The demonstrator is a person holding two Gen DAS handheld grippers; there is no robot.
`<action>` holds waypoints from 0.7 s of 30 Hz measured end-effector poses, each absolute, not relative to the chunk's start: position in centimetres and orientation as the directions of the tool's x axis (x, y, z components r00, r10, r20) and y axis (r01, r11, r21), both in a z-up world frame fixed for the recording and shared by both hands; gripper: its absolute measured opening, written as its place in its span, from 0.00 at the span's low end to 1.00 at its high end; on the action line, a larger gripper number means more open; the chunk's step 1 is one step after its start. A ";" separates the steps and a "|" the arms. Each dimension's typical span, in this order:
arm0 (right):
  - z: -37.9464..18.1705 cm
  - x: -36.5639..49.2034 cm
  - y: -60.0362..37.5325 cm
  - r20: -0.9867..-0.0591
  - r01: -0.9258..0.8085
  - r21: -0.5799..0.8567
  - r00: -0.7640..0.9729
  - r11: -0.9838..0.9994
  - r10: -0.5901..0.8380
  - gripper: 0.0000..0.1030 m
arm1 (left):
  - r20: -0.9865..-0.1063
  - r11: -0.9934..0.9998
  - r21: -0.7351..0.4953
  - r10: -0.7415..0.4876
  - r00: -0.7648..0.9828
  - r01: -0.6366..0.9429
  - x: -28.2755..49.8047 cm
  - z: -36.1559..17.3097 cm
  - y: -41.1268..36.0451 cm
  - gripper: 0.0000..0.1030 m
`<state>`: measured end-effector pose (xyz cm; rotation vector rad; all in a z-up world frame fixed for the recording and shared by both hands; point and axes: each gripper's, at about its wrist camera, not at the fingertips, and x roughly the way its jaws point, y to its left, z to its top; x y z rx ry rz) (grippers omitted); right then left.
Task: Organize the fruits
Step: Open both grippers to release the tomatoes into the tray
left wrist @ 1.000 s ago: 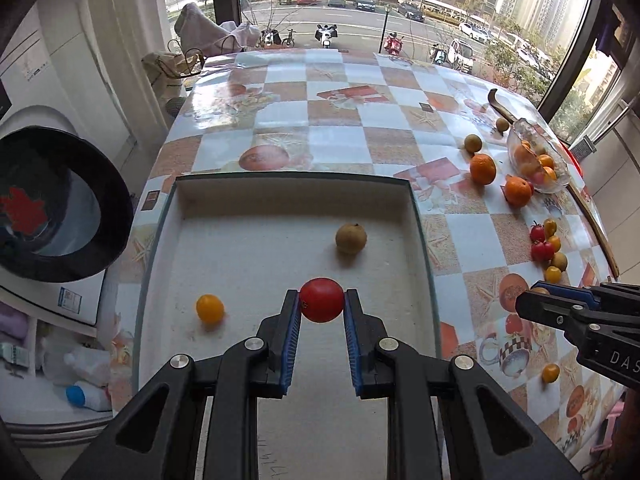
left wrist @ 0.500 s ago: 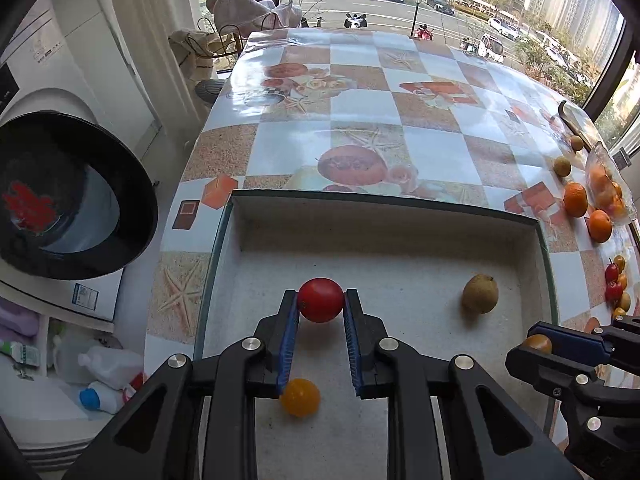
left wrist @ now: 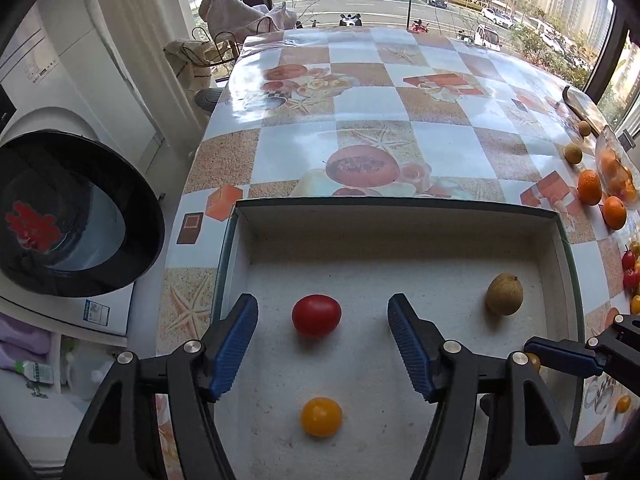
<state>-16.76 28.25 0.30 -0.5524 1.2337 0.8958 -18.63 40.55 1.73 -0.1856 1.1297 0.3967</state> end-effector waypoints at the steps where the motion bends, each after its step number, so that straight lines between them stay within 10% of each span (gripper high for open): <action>1: 0.3 -17.1 28.4 -0.958 -0.834 0.092 0.075 0.544 0.277 0.51 | -0.906 0.915 0.052 0.212 0.367 -0.400 -18.6 1.8 40.6 0.67; 7: 1.6 -18.5 27.9 -0.945 -0.860 0.081 0.095 0.505 0.313 0.78 | -0.894 0.913 0.043 0.217 0.392 -0.406 -18.7 3.2 40.7 0.67; 21: 5.1 -15.6 15.8 -0.944 -0.686 0.111 0.154 0.719 0.292 0.78 | -0.876 0.951 0.034 0.177 0.449 -0.308 -20.2 7.5 33.8 0.67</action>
